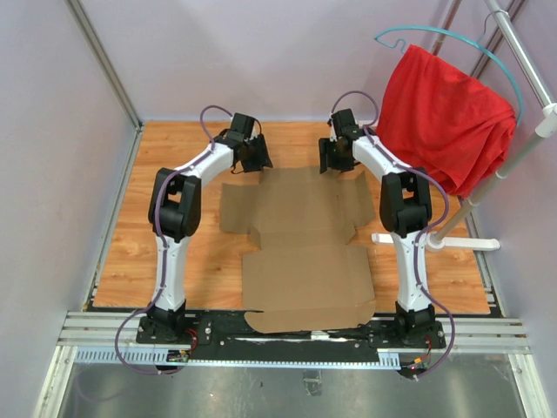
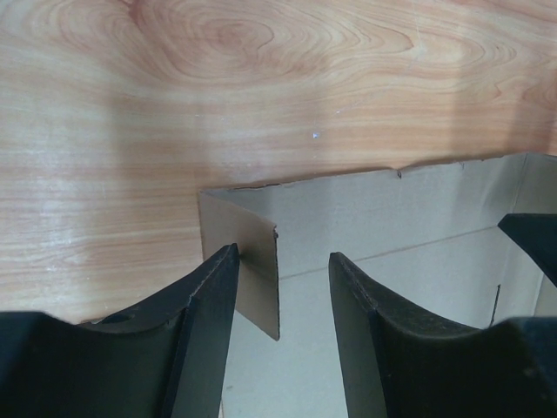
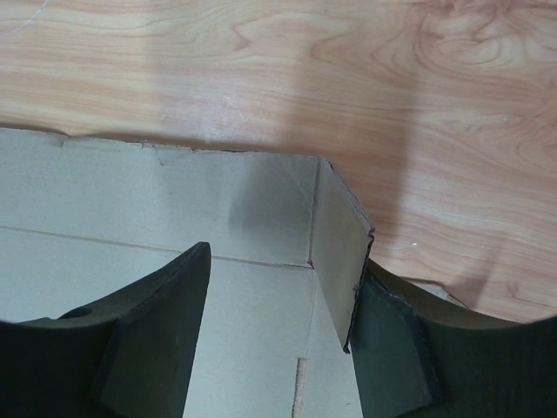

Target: Fold the paper box

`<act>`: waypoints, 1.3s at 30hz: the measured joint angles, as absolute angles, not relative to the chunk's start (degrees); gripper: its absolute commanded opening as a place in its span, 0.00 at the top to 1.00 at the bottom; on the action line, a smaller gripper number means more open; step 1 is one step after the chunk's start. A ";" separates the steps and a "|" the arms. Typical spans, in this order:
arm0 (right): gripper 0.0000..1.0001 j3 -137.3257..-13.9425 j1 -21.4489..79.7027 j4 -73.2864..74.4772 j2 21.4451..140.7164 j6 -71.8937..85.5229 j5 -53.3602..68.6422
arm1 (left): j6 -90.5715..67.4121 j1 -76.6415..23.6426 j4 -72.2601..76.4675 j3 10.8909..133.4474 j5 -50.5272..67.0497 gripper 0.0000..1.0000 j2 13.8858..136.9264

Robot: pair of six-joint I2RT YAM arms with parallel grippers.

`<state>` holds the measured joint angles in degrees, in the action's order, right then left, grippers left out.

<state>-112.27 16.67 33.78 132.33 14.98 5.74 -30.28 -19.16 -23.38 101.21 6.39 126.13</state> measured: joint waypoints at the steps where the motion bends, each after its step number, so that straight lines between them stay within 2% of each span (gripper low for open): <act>1: 0.39 -112.27 16.73 33.74 132.33 14.98 5.80 | -30.30 -19.22 -23.33 101.38 6.42 0.49 126.43; 21: 0.39 -113.36 18.79 34.28 132.35 14.96 5.96 | -30.74 -20.49 -23.05 104.53 7.25 0.49 128.44; 39: 0.40 -118.13 20.53 34.70 136.99 14.96 6.02 | -31.11 -20.64 -22.63 106.19 7.81 0.49 131.70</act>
